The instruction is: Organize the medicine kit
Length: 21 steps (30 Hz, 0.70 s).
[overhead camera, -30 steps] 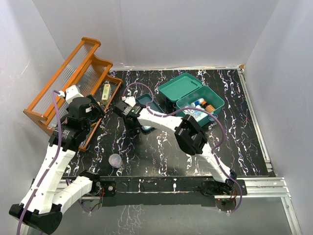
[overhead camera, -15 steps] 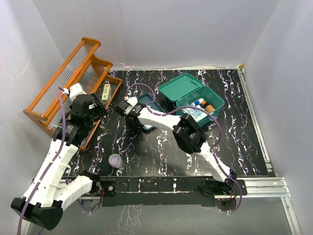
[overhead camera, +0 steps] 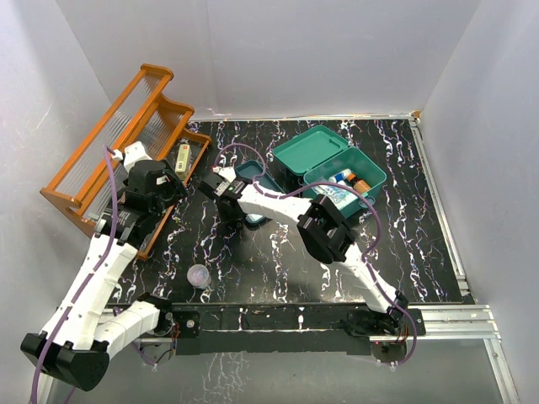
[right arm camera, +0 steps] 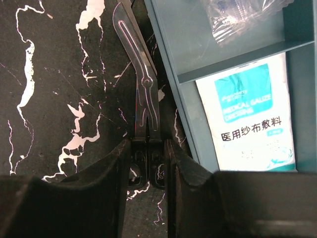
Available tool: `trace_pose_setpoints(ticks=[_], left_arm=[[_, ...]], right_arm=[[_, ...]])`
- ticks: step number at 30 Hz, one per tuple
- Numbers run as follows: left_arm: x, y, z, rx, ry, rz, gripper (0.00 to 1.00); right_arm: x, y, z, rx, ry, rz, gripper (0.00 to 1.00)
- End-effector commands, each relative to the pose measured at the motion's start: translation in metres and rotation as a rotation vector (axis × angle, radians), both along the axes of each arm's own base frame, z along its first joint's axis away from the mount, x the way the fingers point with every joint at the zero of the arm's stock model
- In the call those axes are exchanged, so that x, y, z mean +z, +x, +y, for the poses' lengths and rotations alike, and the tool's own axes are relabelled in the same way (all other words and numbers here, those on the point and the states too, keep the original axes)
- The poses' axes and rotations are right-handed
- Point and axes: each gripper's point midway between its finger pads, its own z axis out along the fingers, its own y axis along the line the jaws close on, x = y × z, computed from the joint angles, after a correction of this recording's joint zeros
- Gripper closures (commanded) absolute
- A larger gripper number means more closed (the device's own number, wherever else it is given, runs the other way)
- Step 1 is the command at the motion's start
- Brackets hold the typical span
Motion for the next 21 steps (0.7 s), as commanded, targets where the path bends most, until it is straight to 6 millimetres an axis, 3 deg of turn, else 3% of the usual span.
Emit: trace_pose_setpoints(ticks=[1,8,11,17,21], left_arm=[[0.015,0.004,0.000,0.001,-0.008,-0.042,0.41],[0.016,0.002,0.005,0.027,-0.002,-0.041,0.41],[0.018,0.002,0.007,0.040,0.000,-0.043,0.41],[0.016,0.004,0.006,0.045,-0.004,-0.037,0.41],[0.015,0.006,0.004,0.040,-0.010,-0.033,0.41]], right_arm=[[-0.008,0.002,0.001,0.035,-0.011,-0.001,0.90],[0.072,0.020,0.031,0.107,0.159,-0.147,0.90],[0.096,0.023,0.034,0.114,0.196,-0.187,0.90],[0.126,0.030,0.022,0.085,0.191,-0.264,0.90],[0.133,0.037,0.001,0.040,0.128,-0.312,0.90]])
